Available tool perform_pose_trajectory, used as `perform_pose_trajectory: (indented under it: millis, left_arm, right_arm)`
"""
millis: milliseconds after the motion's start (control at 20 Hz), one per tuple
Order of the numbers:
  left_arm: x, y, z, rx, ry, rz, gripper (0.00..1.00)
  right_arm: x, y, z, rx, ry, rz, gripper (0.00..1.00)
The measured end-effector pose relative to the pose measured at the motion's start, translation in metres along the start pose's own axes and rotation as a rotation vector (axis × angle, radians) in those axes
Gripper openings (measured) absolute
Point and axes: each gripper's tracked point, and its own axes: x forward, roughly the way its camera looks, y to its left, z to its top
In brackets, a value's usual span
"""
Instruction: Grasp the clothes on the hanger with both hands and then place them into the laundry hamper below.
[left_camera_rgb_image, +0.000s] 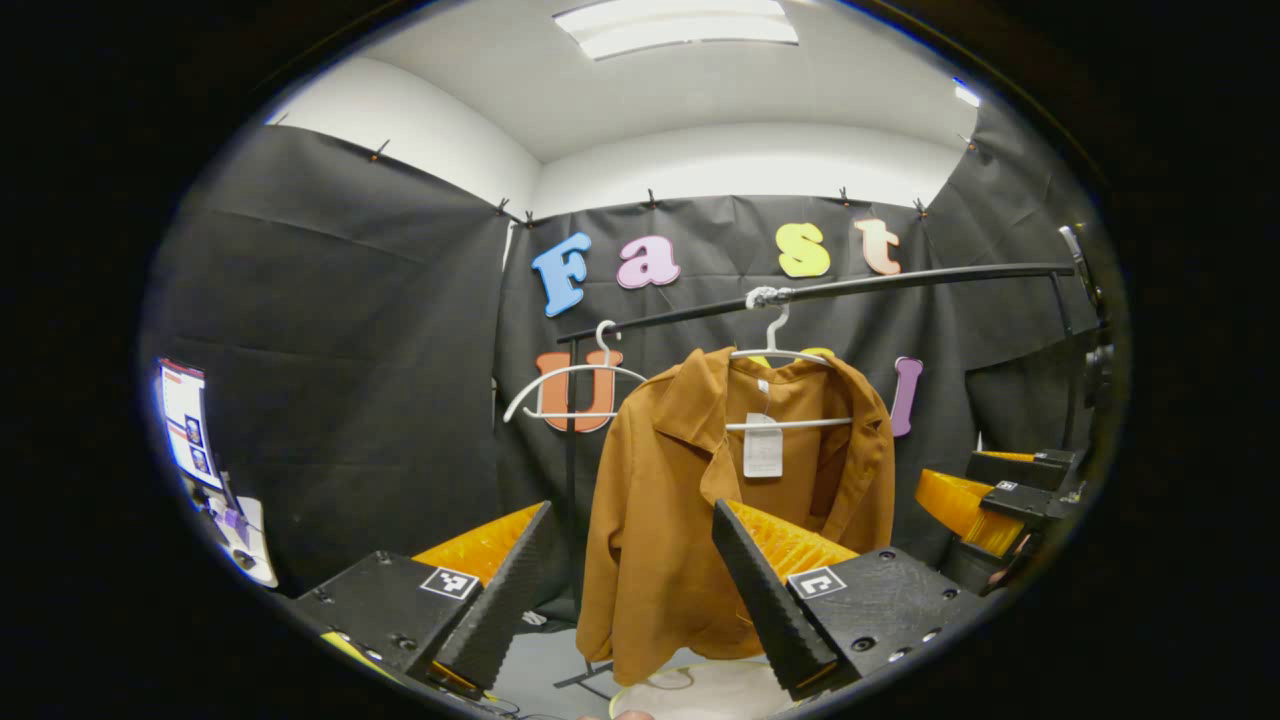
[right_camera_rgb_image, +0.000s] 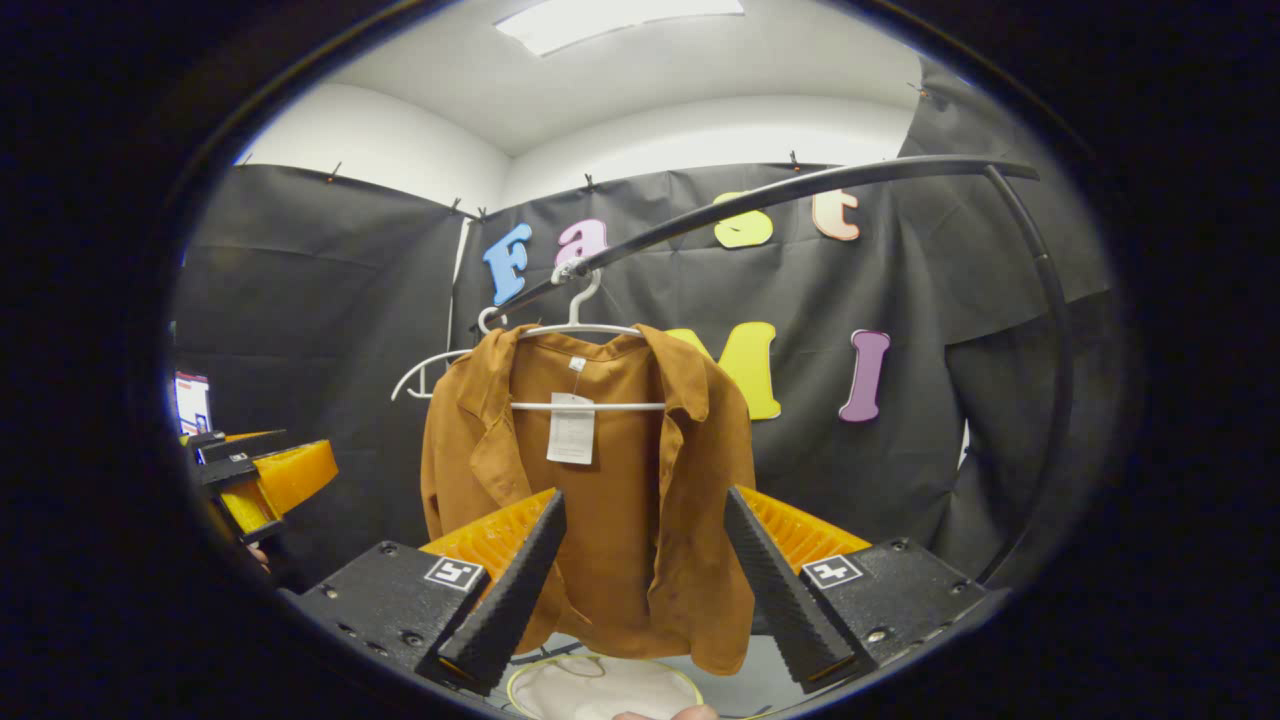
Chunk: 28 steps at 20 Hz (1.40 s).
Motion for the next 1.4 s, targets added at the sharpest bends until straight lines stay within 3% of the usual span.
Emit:
perform_pose_trajectory:
  millis: [50, 100, 500, 750, 800, 900, 1150, 1350, 1400]
  left_arm:
    - [0.004, 0.000, -0.001, 0.000, 0.005, -0.006, 0.96]
    - [0.010, 0.001, -0.003, 0.001, 0.012, -0.009, 1.00]
    - [0.052, -0.021, -0.029, -0.065, 0.130, -0.103, 1.00]
    - [0.091, -0.044, -0.040, -0.152, 0.177, -0.112, 1.00]
    - [0.099, -0.049, -0.041, -0.172, 0.192, -0.111, 0.92]
    - [0.118, -0.055, -0.040, -0.200, 0.206, -0.106, 1.00]
    - [0.155, -0.066, -0.041, -0.233, 0.251, -0.092, 1.00]
    - [0.182, -0.059, -0.042, -0.239, 0.269, -0.026, 1.00]
    - [0.189, -0.053, -0.043, -0.232, 0.273, 0.004, 0.97]
  right_arm:
    - [0.003, -0.001, -0.002, 0.005, 0.004, -0.014, 1.00]
    - [0.007, -0.001, -0.004, 0.009, 0.009, -0.029, 1.00]
    - [0.042, -0.019, -0.008, 0.047, 0.029, -0.143, 1.00]
    - [0.084, -0.021, -0.009, 0.082, 0.051, -0.081, 0.99]
    - [0.094, -0.023, -0.008, 0.094, 0.057, -0.071, 0.99]
    - [0.111, -0.027, -0.003, 0.130, 0.066, -0.051, 1.00]
    - [0.151, -0.031, 0.000, 0.209, 0.095, 0.004, 1.00]
    - [0.176, -0.029, 0.001, 0.259, 0.114, 0.042, 0.96]
    - [0.181, -0.030, 0.004, 0.263, 0.109, 0.041, 0.99]
